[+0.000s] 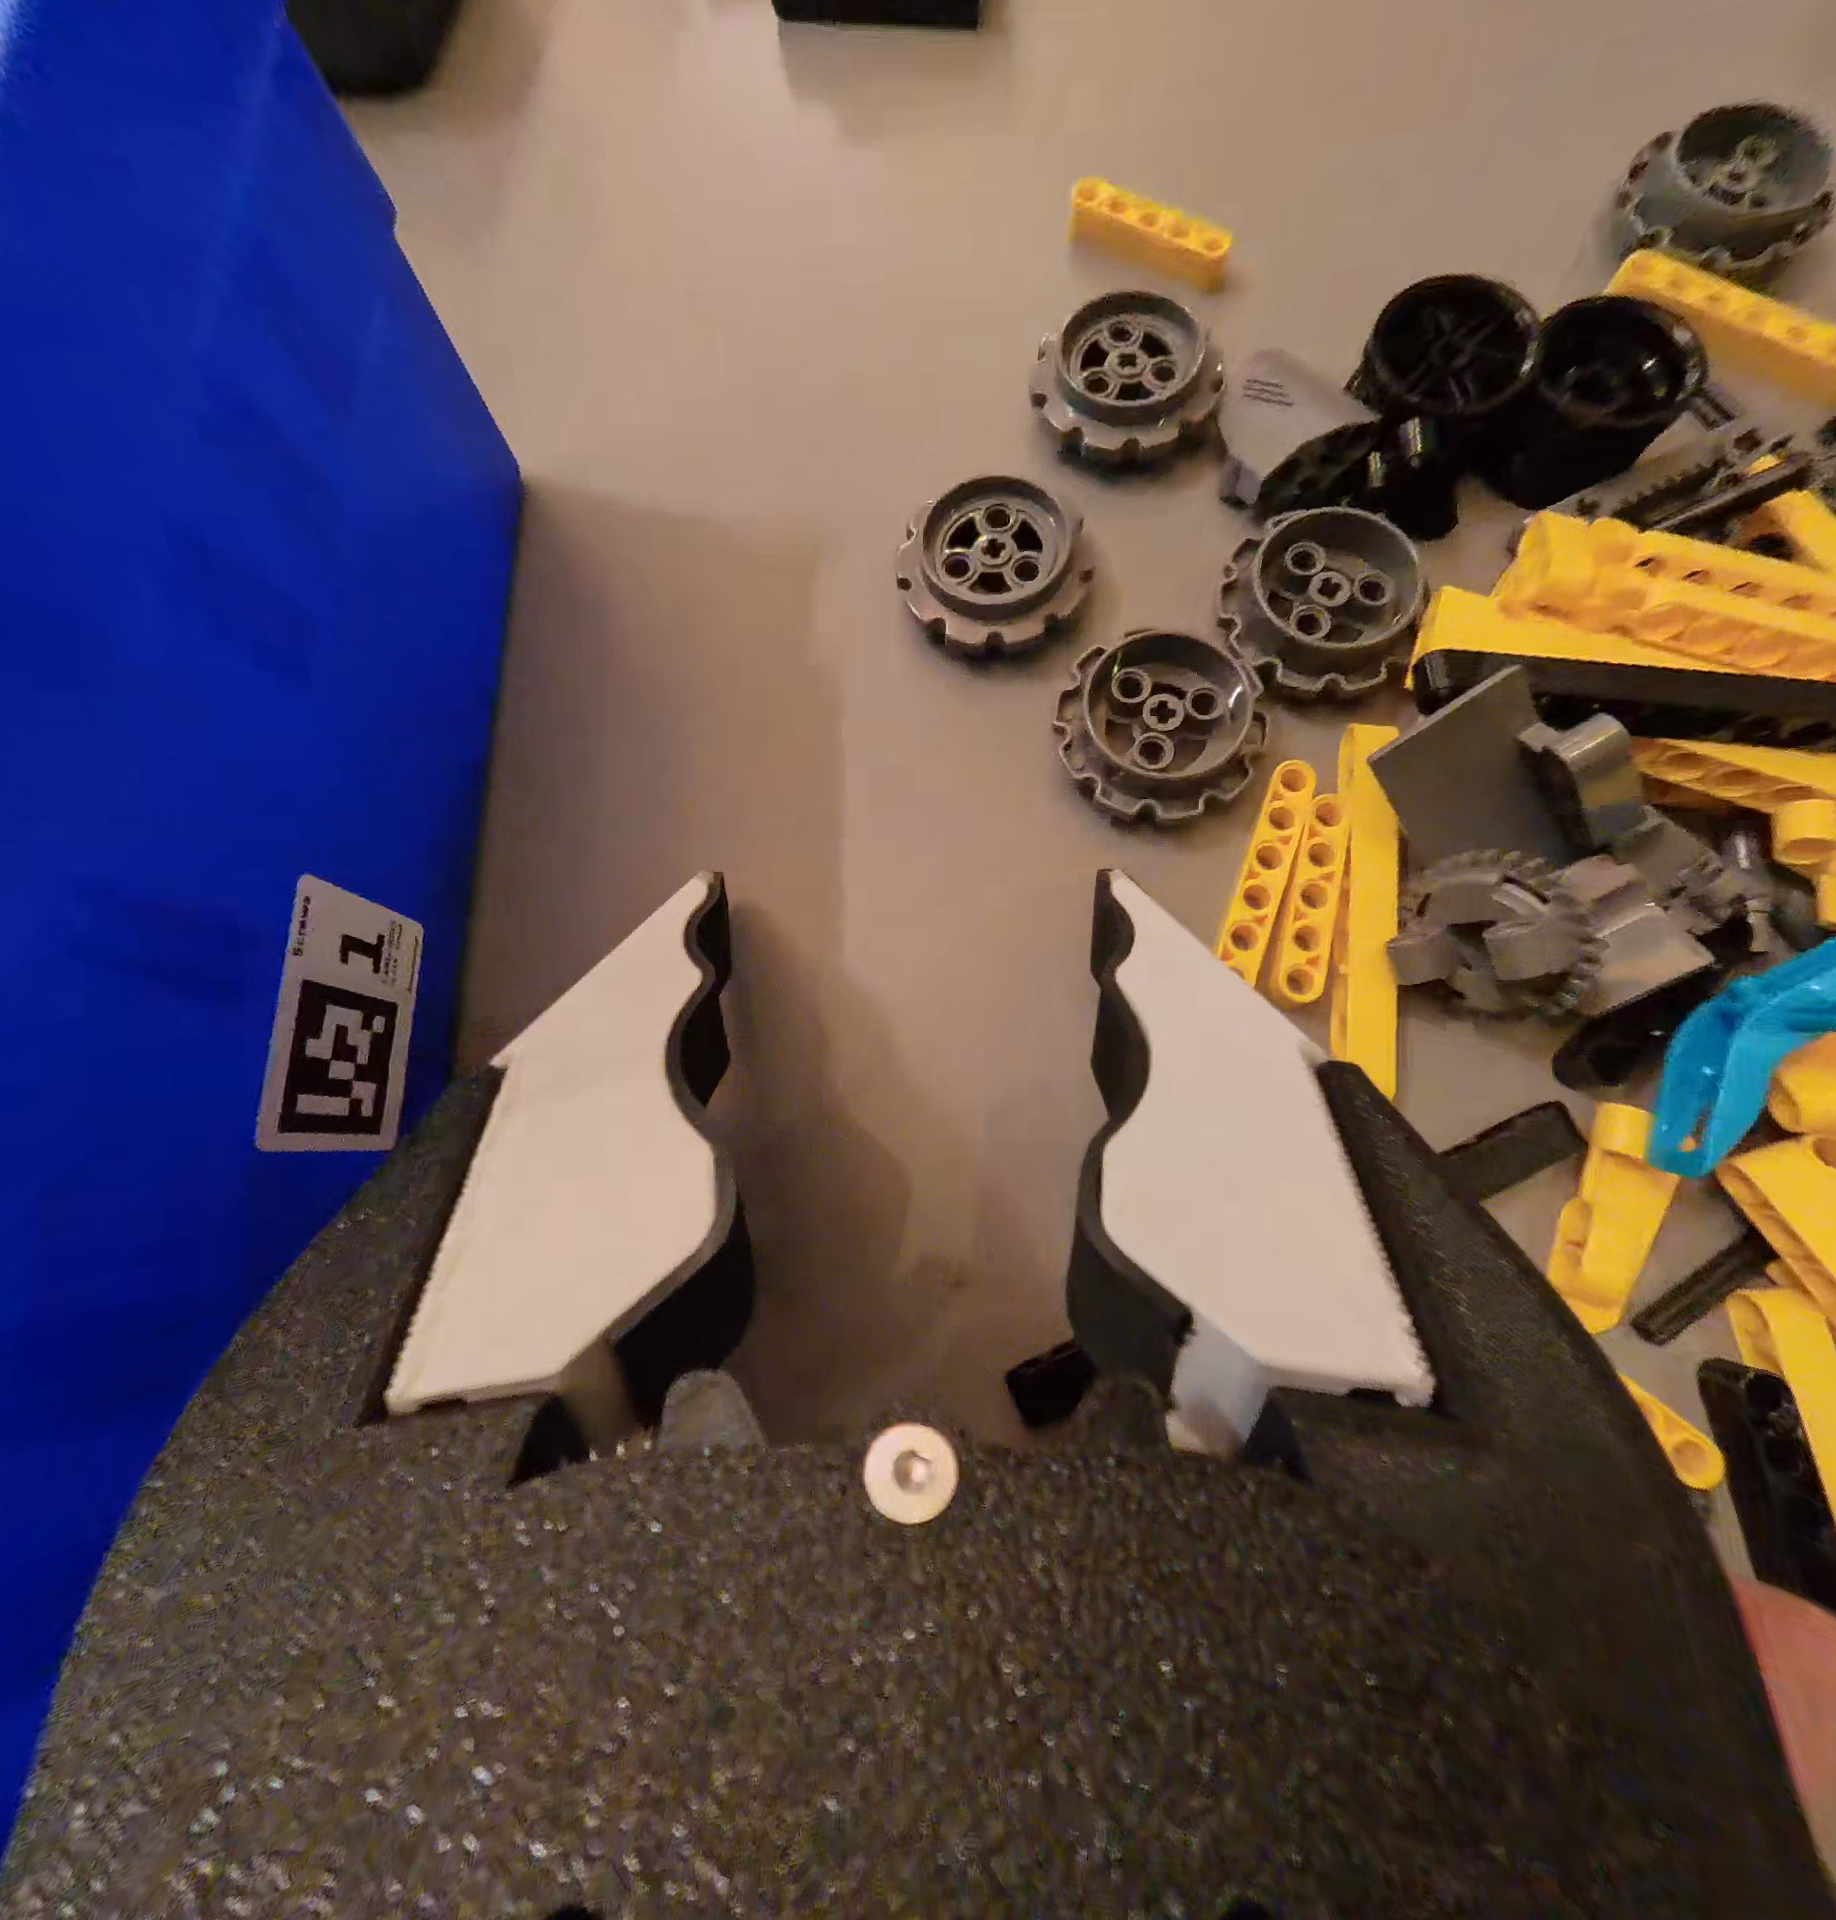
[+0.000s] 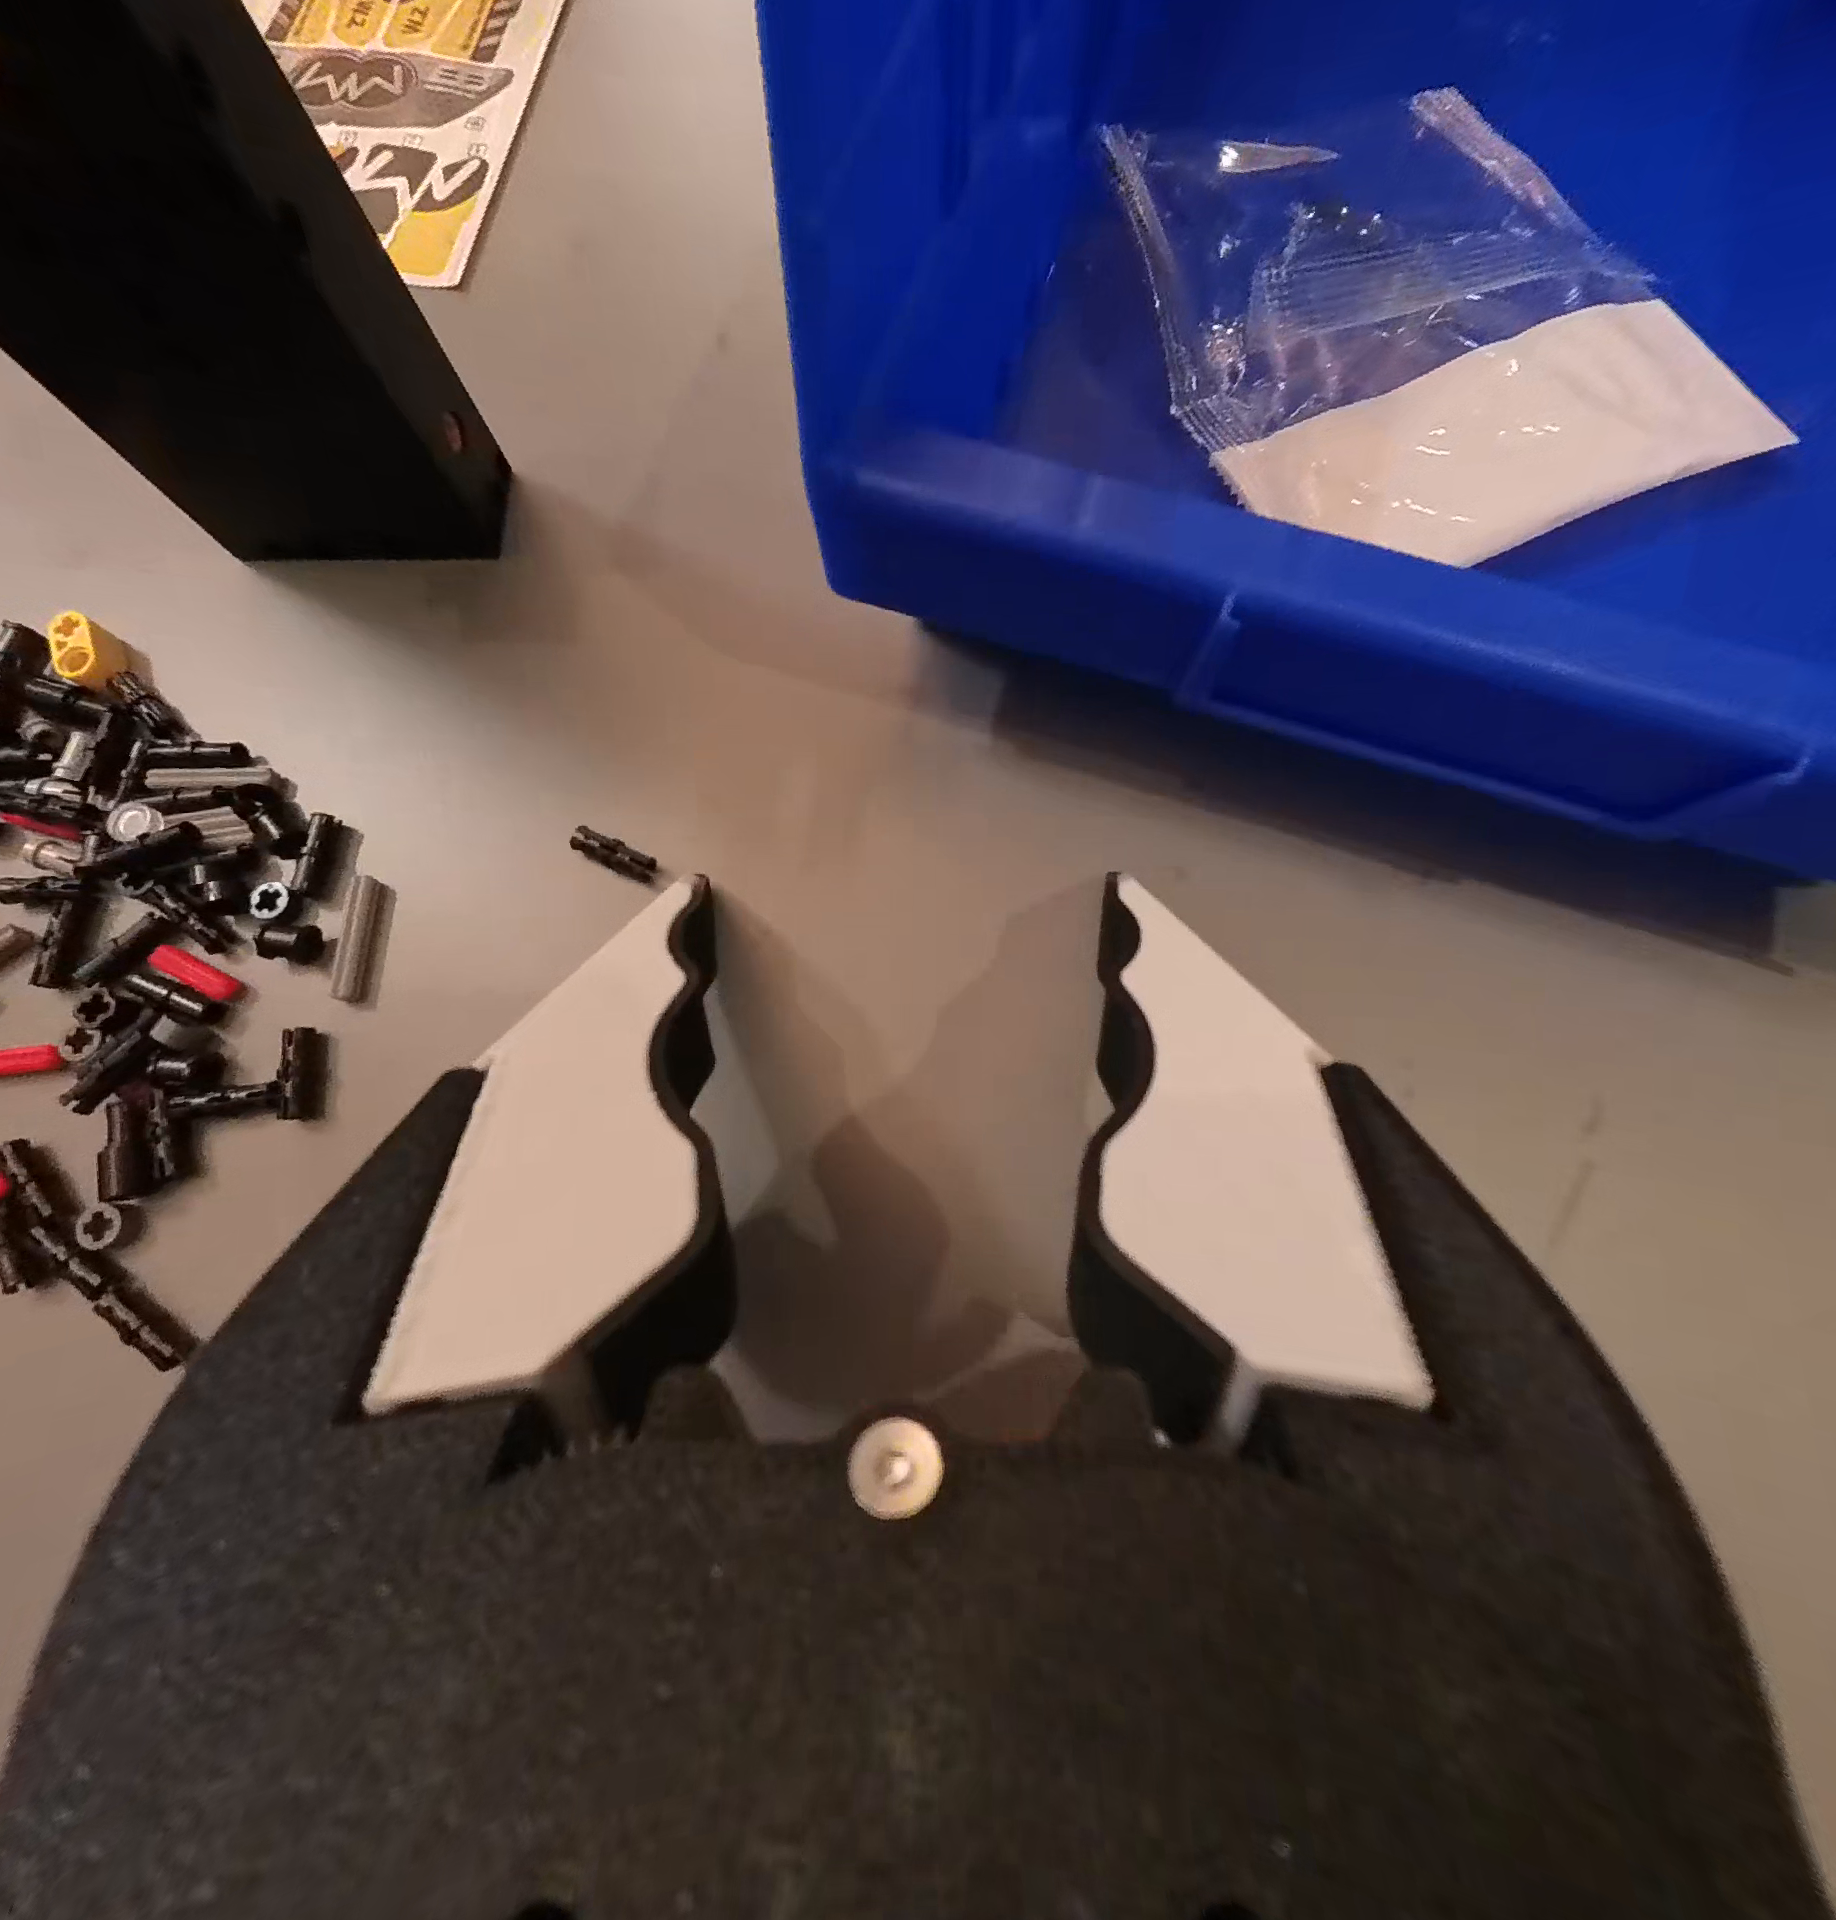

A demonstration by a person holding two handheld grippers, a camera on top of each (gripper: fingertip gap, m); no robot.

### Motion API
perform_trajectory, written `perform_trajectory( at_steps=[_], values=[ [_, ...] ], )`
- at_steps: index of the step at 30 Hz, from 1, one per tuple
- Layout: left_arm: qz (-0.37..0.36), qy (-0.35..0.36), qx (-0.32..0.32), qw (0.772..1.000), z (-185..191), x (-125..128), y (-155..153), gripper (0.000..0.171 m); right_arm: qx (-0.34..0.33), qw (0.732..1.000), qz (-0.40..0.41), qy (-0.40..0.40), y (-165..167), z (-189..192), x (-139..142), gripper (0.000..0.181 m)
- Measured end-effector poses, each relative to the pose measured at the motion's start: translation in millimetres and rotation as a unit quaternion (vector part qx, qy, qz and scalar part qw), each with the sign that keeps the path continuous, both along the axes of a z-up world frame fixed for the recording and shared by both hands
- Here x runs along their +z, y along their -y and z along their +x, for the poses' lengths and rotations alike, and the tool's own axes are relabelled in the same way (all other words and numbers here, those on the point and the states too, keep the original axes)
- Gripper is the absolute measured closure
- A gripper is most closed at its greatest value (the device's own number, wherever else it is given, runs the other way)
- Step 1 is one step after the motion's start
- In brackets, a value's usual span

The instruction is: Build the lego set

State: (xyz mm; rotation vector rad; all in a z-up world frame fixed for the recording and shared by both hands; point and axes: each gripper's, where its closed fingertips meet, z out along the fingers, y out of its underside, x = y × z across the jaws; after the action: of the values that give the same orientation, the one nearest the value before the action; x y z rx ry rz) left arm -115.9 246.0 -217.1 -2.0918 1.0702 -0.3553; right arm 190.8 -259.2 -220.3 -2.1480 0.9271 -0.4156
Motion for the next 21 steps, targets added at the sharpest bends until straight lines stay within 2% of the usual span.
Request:
perform_trajectory(
  at_steps=[4,6,10,12,14,17,19,21],
  values=[
    [-0.045,0.022,-0.006,0.999,1,-3,1,0.102,0.0,1.0,0.0,0.0,0,0,0,0.106],
    [-0.033,0.011,-0.025,0.999,0,-4,2,0.102,0.0,1.0,0.0,0.0,0,0,0,0.106],
    [-0.032,0.01,-0.018,0.999,-1,-4,1,0.101,0.0,1.0,0.0,0.0,0,0,0,0.106],
    [-0.006,-0.001,-0.002,1.0,-4,-1,-2,0.093,0.0,1.0,0.0,0.0,0,0,0,0.106],
    [0.032,-0.018,0.022,0.999,-10,2,-8,0.078,0.0,1.0,0.0,0.0,0,0,0,0.106],
    [0.046,-0.023,0.023,0.998,-11,3,-8,0.076,0.0,1.0,0.0,0.0,0,0,0,0.106],
    [0.027,-0.015,0.009,0.999,-8,2,-4,0.082,0.0,1.0,0.0,0.0,0,0,0,0.106],
    [-0.018,0.002,0.017,1.0,-9,-3,-6,0.081,0.0,1.0,0.0,0.0,0,0,0,0.106]
  ],
)
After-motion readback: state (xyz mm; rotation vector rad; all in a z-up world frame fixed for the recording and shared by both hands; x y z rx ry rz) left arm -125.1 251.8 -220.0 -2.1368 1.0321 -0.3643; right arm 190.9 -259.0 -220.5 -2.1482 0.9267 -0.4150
